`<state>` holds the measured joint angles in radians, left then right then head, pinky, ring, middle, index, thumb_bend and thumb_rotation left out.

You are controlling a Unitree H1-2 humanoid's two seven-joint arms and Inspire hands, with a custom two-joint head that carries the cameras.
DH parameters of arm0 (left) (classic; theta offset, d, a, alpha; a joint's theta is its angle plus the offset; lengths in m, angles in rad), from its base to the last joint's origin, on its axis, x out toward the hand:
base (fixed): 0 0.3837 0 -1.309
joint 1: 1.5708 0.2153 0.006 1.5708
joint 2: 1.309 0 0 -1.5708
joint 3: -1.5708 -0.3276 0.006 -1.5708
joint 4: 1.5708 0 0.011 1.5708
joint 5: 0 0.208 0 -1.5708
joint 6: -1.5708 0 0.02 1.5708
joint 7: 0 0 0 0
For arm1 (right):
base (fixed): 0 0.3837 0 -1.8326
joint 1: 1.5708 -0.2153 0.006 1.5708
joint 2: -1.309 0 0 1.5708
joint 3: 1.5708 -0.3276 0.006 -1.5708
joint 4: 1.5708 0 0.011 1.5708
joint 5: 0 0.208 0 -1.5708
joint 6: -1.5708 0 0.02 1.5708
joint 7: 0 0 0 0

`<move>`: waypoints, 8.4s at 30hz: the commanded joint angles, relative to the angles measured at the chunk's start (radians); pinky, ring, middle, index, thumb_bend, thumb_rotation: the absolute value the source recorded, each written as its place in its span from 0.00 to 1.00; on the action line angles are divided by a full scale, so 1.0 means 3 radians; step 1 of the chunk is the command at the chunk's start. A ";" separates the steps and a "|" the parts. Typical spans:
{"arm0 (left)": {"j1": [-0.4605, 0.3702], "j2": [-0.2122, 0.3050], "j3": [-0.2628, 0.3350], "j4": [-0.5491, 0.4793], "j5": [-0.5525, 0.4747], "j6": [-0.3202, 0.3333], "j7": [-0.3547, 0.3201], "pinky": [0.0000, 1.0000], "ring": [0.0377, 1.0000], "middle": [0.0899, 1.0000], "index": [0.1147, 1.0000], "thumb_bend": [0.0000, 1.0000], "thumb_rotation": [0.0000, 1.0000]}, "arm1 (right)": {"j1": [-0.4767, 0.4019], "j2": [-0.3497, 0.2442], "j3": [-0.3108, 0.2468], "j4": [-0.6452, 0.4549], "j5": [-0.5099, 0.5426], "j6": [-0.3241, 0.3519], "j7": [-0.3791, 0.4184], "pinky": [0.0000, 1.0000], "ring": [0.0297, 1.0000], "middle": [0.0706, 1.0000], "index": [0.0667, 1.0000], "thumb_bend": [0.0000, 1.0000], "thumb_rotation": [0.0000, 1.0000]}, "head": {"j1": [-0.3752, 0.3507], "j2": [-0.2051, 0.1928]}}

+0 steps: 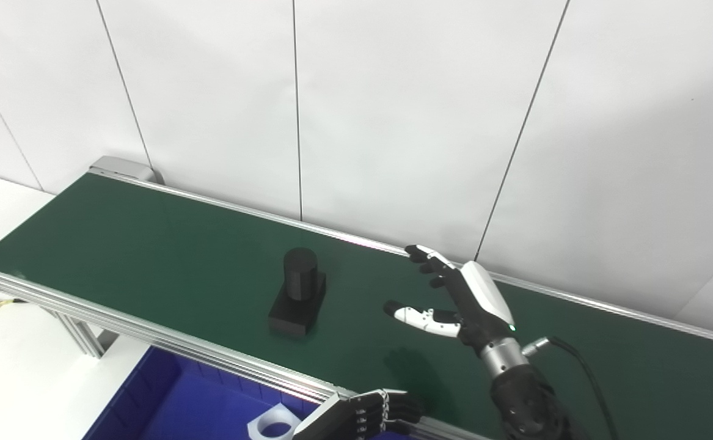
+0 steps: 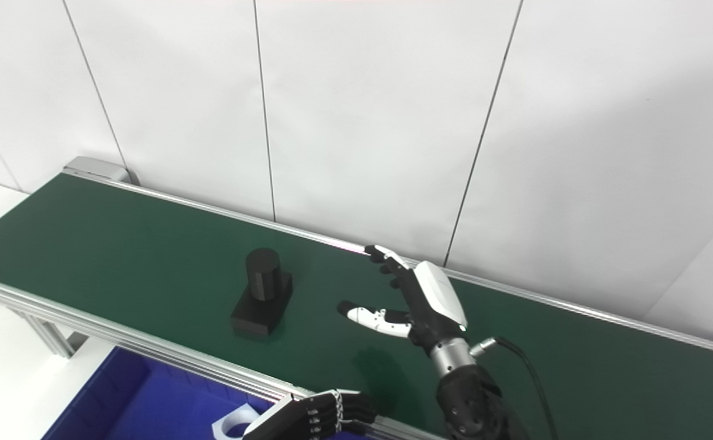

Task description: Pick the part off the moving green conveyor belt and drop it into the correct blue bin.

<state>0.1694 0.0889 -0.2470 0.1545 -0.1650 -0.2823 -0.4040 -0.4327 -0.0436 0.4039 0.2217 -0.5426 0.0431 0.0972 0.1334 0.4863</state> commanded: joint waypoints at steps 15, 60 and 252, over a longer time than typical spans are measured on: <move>-0.0063 -0.0040 -0.0037 -0.0059 0.0023 -0.0042 -0.0014 0.78 0.80 0.77 0.73 1.00 0.12 | -0.0389 0.0267 0.0187 0.0443 -0.0043 -0.0254 -0.0141 0.77 0.84 0.85 0.86 0.62 0.42 | 0.0042 0.0009; 0.0035 -0.0104 -0.0073 -0.0207 0.0110 0.0007 0.0031 0.79 0.80 0.77 0.74 1.00 0.12 | -0.0821 0.0395 0.0246 0.1487 -0.0137 -0.0478 -0.0583 0.76 0.83 0.83 0.83 0.71 0.27 | 0.0096 0.0095; 0.0157 0.0430 0.0524 -0.0675 -0.0643 0.0408 -0.0511 0.84 0.83 0.80 0.78 1.00 0.18 | 0.2390 0.0383 -0.0323 -0.2122 0.0977 -0.0145 -0.0339 0.75 0.77 0.80 0.83 0.53 1.00 | -0.1424 0.0933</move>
<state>0.2193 0.2226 -0.0888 -0.0219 -0.3597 -0.1208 -0.5609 0.2958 0.0573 0.3007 -0.4069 -0.2638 0.0885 0.0041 -0.2947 0.7656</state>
